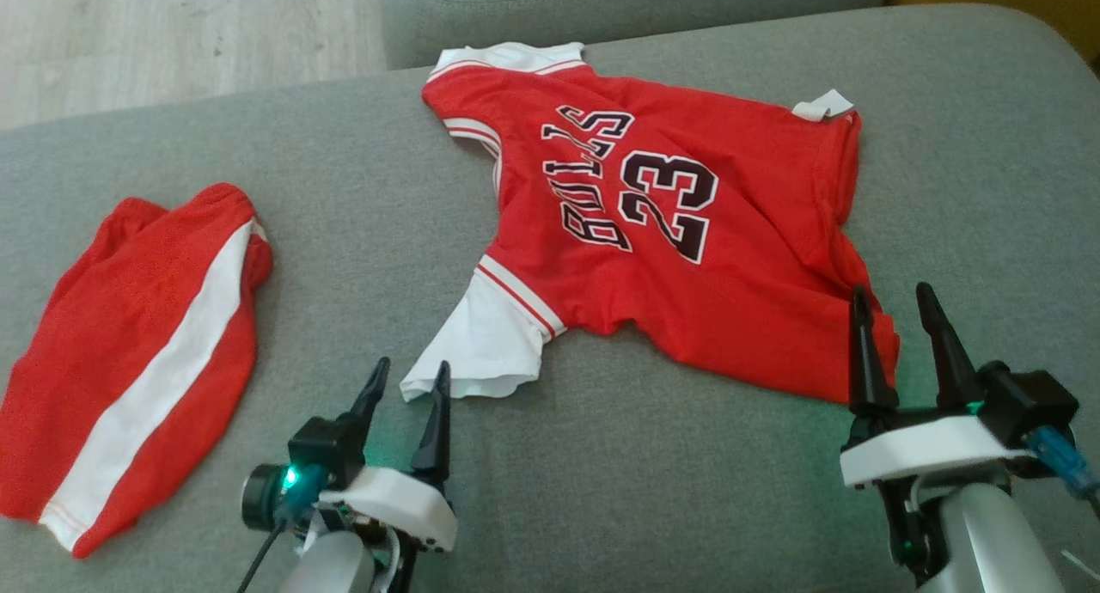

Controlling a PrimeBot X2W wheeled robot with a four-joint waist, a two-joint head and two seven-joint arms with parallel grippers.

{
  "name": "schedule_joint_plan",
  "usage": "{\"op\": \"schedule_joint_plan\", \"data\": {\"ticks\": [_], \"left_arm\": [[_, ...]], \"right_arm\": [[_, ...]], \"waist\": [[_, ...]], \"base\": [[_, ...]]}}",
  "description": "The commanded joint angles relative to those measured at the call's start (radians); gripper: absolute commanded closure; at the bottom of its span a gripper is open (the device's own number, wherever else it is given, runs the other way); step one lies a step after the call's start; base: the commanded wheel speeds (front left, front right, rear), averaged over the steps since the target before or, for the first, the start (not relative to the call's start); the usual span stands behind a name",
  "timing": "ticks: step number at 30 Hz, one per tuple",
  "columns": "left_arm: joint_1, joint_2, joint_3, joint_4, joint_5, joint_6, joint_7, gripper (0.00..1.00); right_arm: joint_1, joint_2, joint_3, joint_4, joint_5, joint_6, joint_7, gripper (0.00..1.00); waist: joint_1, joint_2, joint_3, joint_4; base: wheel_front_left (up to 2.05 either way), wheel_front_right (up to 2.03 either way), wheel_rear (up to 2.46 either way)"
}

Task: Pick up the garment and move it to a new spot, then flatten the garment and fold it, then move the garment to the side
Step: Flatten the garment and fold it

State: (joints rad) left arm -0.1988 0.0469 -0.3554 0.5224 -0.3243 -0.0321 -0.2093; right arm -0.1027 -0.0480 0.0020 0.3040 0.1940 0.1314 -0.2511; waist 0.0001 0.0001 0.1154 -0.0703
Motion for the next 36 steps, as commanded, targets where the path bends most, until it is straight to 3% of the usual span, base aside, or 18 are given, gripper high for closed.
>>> {"op": "schedule_joint_plan", "data": {"ticks": [1,8,18,21,24,30,36], "left_arm": [[-0.056,0.004,0.028,-0.001,0.012,0.017,0.001,0.00],[-0.119,0.012,0.018,0.131,0.035,0.057,0.046,0.00],[-0.138,0.017,-0.026,0.232,0.048,0.050,0.136,0.00],[-0.140,0.019,-0.036,0.240,0.047,0.043,0.148,1.00],[-0.143,0.020,-0.035,0.231,0.046,0.045,0.130,1.00],[-0.149,0.022,0.007,0.152,0.027,0.075,-0.007,1.00],[-0.124,0.026,0.066,-0.053,0.044,0.093,-0.052,1.00]], "right_arm": [[-0.042,-0.002,0.028,-0.030,0.009,-0.001,-0.011,0.00],[-0.049,-0.002,0.034,-0.030,0.024,-0.001,-0.011,0.00],[-0.057,-0.002,0.029,-0.025,0.037,-0.001,-0.011,0.00],[-0.061,-0.002,0.025,-0.025,0.040,-0.001,-0.011,0.00],[-0.062,-0.002,0.024,-0.023,0.040,-0.001,-0.011,0.00],[-0.060,-0.002,-0.004,0.035,0.020,-0.001,-0.010,0.00],[-0.084,-0.002,-0.068,0.180,0.026,-0.001,0.052,0.00]], "waist": [[-0.0001,-0.0001,0.008,-0.007],[-0.0001,-0.0001,0.024,-0.022],[-0.0001,-0.0001,0.025,-0.035],[-0.0001,-0.0001,0.022,-0.037],[-0.0001,-0.0001,0.021,-0.038],[-0.0001,-0.0001,0.016,-0.036],[-0.0001,-0.0001,0.009,-0.022]], "base": [[0.00,0.00,0.00],[0.00,0.00,0.00],[0.00,0.00,0.00],[0.00,0.00,0.00],[0.00,0.00,0.00],[0.00,0.00,0.00],[0.00,0.00,0.00]]}}
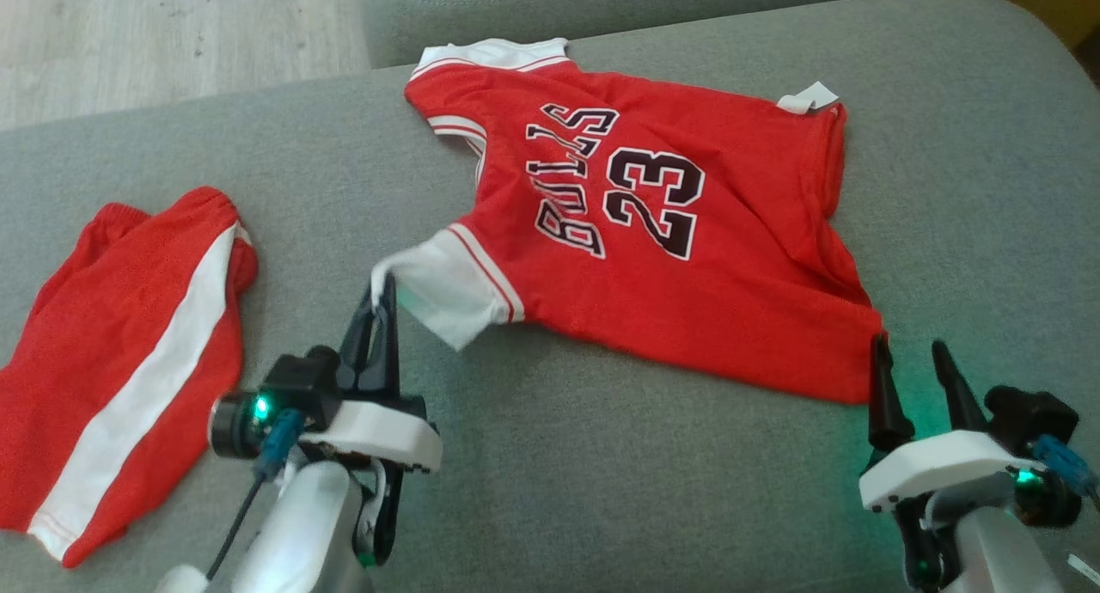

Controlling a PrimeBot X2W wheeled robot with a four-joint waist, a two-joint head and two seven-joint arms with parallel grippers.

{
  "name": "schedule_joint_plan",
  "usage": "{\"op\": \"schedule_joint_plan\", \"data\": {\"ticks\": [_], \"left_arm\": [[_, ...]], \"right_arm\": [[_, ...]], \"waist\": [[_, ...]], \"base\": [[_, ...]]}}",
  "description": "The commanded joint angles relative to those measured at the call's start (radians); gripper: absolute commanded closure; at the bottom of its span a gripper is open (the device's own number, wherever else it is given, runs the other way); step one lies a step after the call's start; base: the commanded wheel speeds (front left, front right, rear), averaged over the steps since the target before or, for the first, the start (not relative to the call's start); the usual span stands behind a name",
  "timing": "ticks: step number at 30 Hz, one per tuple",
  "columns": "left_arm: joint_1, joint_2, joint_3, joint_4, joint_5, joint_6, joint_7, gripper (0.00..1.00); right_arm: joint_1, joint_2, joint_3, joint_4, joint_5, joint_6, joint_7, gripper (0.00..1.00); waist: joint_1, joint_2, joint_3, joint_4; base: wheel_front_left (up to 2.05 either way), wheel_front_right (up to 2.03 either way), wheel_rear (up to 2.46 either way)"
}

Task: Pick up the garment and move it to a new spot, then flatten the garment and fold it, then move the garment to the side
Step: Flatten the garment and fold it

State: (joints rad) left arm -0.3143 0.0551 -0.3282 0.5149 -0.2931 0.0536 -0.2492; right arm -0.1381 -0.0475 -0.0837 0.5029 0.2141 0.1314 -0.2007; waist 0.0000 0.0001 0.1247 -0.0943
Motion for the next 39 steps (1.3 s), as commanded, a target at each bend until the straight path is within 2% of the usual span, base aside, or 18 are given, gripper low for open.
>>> {"op": "schedule_joint_plan", "data": {"ticks": [1,8,16,17,18,19,20,25,30,39], "left_arm": [[0.002,0.018,0.046,-0.081,0.021,0.007,-0.012,1.00],[0.063,0.010,0.091,-0.227,0.065,0.009,-0.012,1.00],[0.091,0.002,0.116,-0.259,0.089,-0.004,-0.012,1.00],[0.092,0.001,0.120,-0.259,0.091,-0.005,-0.012,1.00],[0.093,0.000,0.124,-0.260,0.093,-0.004,-0.012,1.00],[0.095,0.000,0.129,-0.260,0.095,-0.003,-0.012,1.00],[0.096,-0.001,0.133,-0.261,0.096,-0.004,-0.012,1.00],[0.109,-0.003,0.163,-0.264,0.087,-0.007,-0.013,1.00],[0.119,-0.004,0.191,-0.287,0.070,-0.013,-0.013,1.00],[0.125,-0.005,0.224,-0.424,0.013,-0.038,-0.013,1.00]], "right_arm": [[-0.053,-0.003,0.014,0.004,0.013,-0.001,0.013,0.00],[-0.077,-0.003,0.069,0.140,0.117,-0.001,0.067,0.00],[-0.116,-0.003,0.182,0.251,0.236,-0.001,0.079,0.00],[-0.120,-0.003,0.198,0.258,0.251,-0.001,0.081,0.20],[-0.123,-0.003,0.211,0.263,0.261,-0.001,0.080,0.55],[-0.127,-0.003,0.224,0.267,0.270,-0.001,0.077,0.74],[-0.131,-0.003,0.237,0.267,0.278,-0.001,0.074,1.00],[-0.144,-0.003,0.269,0.245,0.298,-0.001,0.030,1.00],[-0.163,-0.003,0.234,0.200,0.236,-0.001,-0.015,1.00],[-0.182,-0.012,0.158,-0.047,0.088,-0.001,-0.010,1.00]], "waist": [[0.0000,-0.0001,0.000,0.005],[0.0000,-0.0001,0.005,0.018],[0.0000,-0.0001,0.002,0.028],[0.0000,-0.0001,0.002,0.028],[0.0000,-0.0001,0.000,0.028],[0.0000,-0.0001,-0.001,0.028],[0.0000,-0.0001,-0.003,0.027],[0.0000,-0.0001,-0.017,0.017],[0.0000,-0.0001,-0.032,0.008],[0.0000,-0.0001,-0.075,0.001]], "base": [[0.00,0.00,0.00],[0.00,0.00,0.00],[0.00,0.00,0.00],[0.00,0.00,0.00],[0.00,0.00,0.00],[0.00,0.00,0.00],[0.00,0.00,0.00],[0.00,0.00,0.00],[0.00,0.00,0.00],[0.00,0.00,0.00]]}}
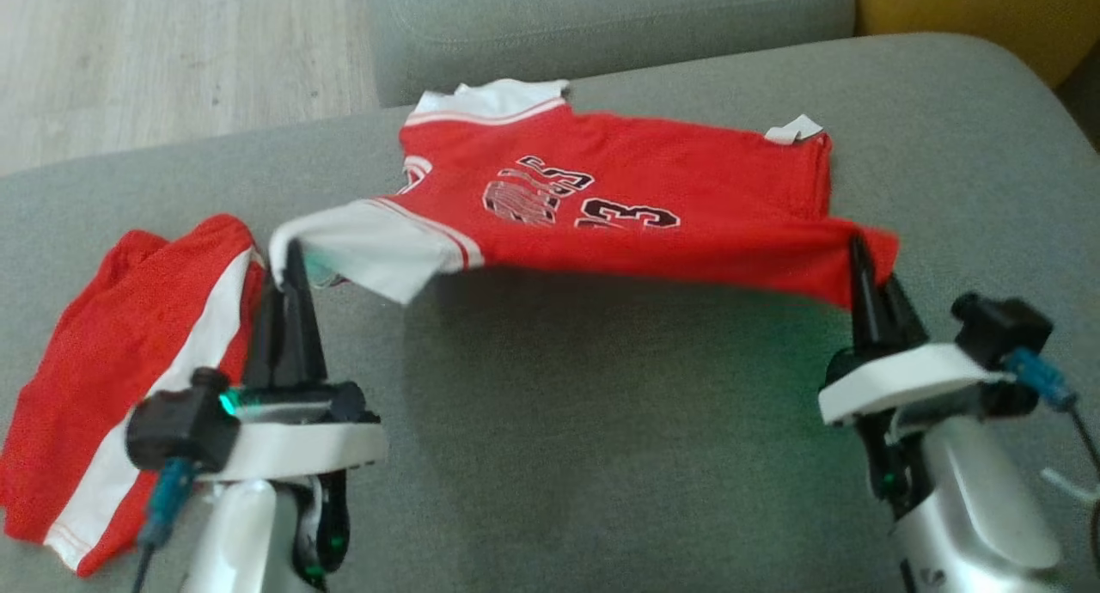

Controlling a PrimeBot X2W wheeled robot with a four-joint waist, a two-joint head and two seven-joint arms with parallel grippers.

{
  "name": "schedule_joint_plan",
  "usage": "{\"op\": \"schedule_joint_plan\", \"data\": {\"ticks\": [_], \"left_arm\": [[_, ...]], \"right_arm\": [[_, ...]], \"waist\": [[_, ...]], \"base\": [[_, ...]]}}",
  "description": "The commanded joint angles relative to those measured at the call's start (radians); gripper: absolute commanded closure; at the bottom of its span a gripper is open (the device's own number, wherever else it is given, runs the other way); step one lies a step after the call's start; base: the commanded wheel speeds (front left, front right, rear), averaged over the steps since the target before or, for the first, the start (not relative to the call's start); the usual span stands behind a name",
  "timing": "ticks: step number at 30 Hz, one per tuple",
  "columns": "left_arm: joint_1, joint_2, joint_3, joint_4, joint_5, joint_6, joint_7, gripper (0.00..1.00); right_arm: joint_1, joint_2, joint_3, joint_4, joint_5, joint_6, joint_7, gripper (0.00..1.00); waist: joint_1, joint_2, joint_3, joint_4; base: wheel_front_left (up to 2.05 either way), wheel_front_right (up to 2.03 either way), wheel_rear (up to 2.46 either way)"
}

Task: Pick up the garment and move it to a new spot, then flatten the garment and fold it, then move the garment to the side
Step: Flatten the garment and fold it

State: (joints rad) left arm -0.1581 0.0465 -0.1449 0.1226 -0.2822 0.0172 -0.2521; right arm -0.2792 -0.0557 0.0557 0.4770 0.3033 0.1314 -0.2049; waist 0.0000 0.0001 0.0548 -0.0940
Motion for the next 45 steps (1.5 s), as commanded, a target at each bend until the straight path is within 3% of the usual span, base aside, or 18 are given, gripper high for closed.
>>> {"op": "schedule_joint_plan", "data": {"ticks": [1,6,14,20,24,28,33,34,35,36,40,45], "left_arm": [[-0.032,0.004,0.044,-0.054,-0.005,-0.002,-0.010,1.00],[-0.032,0.004,0.058,-0.162,-0.015,-0.007,-0.010,1.00],[0.005,0.007,0.058,-0.308,0.068,-0.029,-0.010,1.00],[0.038,0.007,0.047,-0.493,0.079,-0.035,-0.005,1.00],[-0.032,0.022,0.034,-0.596,0.083,-0.046,0.052,1.00],[-0.206,0.051,0.035,-0.558,0.067,-0.073,0.138,1.00],[-0.560,0.101,0.046,-0.311,0.021,-0.114,0.214,1.00],[-0.560,0.101,0.046,-0.311,0.021,-0.114,0.214,1.00],[-0.721,0.136,0.041,-0.177,0.022,-0.127,0.214,1.00],[-0.721,0.136,0.041,-0.177,0.022,-0.127,0.214,1.00],[-1.015,0.198,0.014,0.095,0.048,-0.140,0.159,1.00],[-1.279,0.228,-0.008,0.378,0.072,-0.144,0.047,1.00]], "right_arm": [[-0.042,-0.010,0.021,-0.054,-0.011,-0.001,0.006,1.00],[-0.040,-0.063,0.023,-0.208,-0.037,-0.001,0.076,1.00],[-0.007,-0.140,0.018,-0.448,-0.019,-0.001,0.214,1.00],[0.048,-0.155,-0.032,-0.654,0.019,-0.001,0.347,1.00],[0.051,-0.132,-0.067,-0.765,0.024,-0.001,0.434,1.00],[-0.026,-0.131,-0.073,-0.786,0.007,-0.001,0.511,1.00],[-0.289,-0.129,-0.073,-0.667,0.024,-0.001,0.542,1.00],[-0.289,-0.129,-0.073,-0.667,0.024,-0.001,0.542,1.00],[-0.430,-0.139,-0.047,-0.575,0.028,-0.001,0.522,1.00],[-0.430,-0.139,-0.047,-0.575,0.028,-0.001,0.522,1.00],[-0.708,-0.145,-0.011,-0.314,0.018,-0.001,0.430,1.00],[-0.985,-0.136,-0.012,0.013,-0.014,-0.001,0.275,1.00]], "waist": [[0.0000,-0.0001,-0.012,0.001],[0.0000,-0.0001,-0.051,0.007],[0.0000,-0.0001,-0.098,0.011],[0.0000,-0.0001,-0.102,0.006],[0.0000,-0.0001,-0.079,-0.001],[0.0000,-0.0001,-0.016,-0.007],[0.0000,-0.0001,0.154,-0.015],[0.0000,-0.0001,0.154,-0.015],[0.0000,-0.0001,0.223,-0.019],[0.0000,-0.0001,0.223,-0.019],[0.0000,-0.0001,0.317,-0.019],[0.0000,-0.0001,0.365,0.001]], "base": [[0.00,0.00,0.00],[0.00,0.00,0.00],[0.00,0.00,0.00],[0.00,0.00,0.00],[0.00,0.00,0.00],[0.00,0.00,0.00],[0.00,0.00,0.00],[0.00,0.00,0.00],[0.00,0.00,0.00],[0.00,0.00,0.00],[0.00,0.00,0.00],[0.00,0.00,0.00]]}}
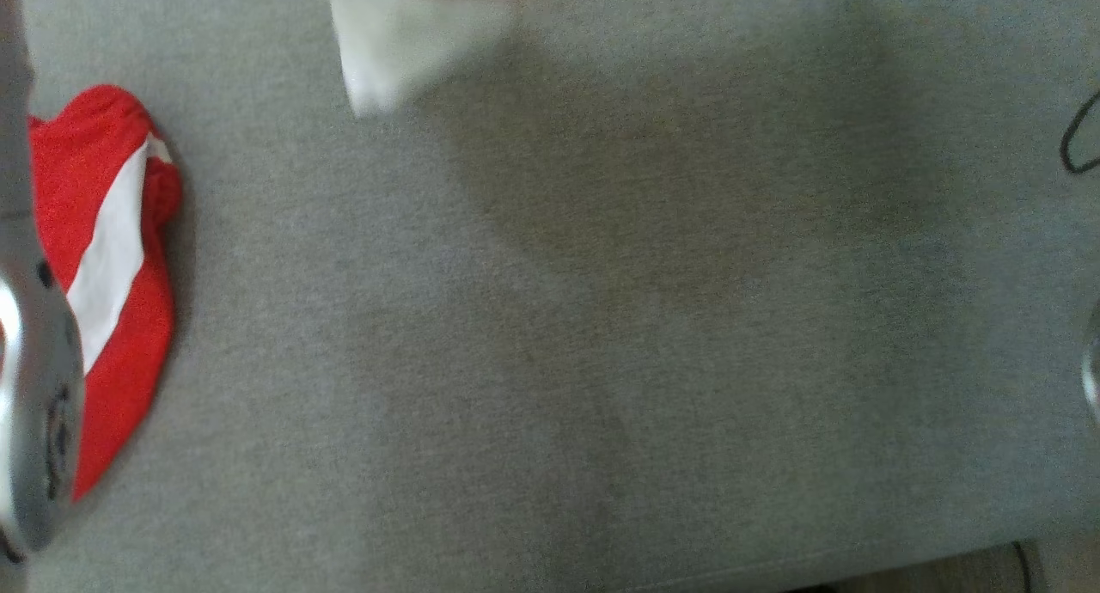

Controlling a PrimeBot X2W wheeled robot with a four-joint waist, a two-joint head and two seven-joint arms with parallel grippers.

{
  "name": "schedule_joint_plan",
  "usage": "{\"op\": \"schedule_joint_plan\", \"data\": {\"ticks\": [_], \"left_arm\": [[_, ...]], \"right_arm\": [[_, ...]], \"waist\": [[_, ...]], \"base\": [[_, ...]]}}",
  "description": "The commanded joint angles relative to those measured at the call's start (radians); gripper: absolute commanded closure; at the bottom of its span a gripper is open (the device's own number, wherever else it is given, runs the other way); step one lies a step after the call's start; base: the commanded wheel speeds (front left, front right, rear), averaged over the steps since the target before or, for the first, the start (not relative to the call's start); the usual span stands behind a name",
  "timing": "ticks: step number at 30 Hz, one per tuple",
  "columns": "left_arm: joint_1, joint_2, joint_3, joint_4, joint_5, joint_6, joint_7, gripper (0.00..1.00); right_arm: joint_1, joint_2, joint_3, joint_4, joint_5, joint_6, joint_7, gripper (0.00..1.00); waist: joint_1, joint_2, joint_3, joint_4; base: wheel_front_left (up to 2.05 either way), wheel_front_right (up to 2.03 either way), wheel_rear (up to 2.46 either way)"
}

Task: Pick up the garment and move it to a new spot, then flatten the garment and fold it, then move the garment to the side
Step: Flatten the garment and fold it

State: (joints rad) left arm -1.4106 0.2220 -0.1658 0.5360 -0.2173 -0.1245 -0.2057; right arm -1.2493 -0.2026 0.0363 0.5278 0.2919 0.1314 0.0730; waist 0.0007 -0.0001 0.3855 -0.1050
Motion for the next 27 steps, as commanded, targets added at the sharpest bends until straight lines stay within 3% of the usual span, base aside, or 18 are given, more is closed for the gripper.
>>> {"op": "schedule_joint_plan", "data": {"ticks": [1,7,14,20,27], "left_arm": [[-0.058,0.054,0.006,0.007,0.013,-0.003,-0.015,1.00],[-0.106,0.034,-0.046,0.145,0.004,-0.005,-0.054,1.00],[0.154,0.046,-0.128,0.098,-0.062,-0.006,-0.056,1.00],[0.474,0.079,-0.225,0.015,-0.130,-0.006,-0.056,1.00],[0.777,0.124,-0.318,-0.113,-0.187,-0.006,-0.020,1.00]], "right_arm": [[-0.049,0.010,0.015,0.016,-0.008,-0.001,-0.031,1.00],[-0.115,-0.022,0.077,0.276,0.022,-0.001,-0.173,1.00],[0.064,-0.082,0.241,0.397,0.117,-0.001,-0.172,1.00],[0.266,-0.181,0.428,0.398,0.230,-0.001,-0.085,1.00],[0.443,-0.309,0.617,0.299,0.390,-0.001,0.042,1.00]], "waist": [[-0.0007,0.0001,0.036,0.018],[-0.0007,0.0001,0.032,0.067],[-0.0007,0.0001,-0.012,0.099],[-0.0007,0.0001,-0.079,0.126],[-0.0007,0.0001,-0.176,0.144]], "base": [[0.00,0.00,0.00],[0.00,0.00,0.00],[0.00,0.00,0.00],[0.00,0.00,0.00],[0.00,0.00,0.00]]}}
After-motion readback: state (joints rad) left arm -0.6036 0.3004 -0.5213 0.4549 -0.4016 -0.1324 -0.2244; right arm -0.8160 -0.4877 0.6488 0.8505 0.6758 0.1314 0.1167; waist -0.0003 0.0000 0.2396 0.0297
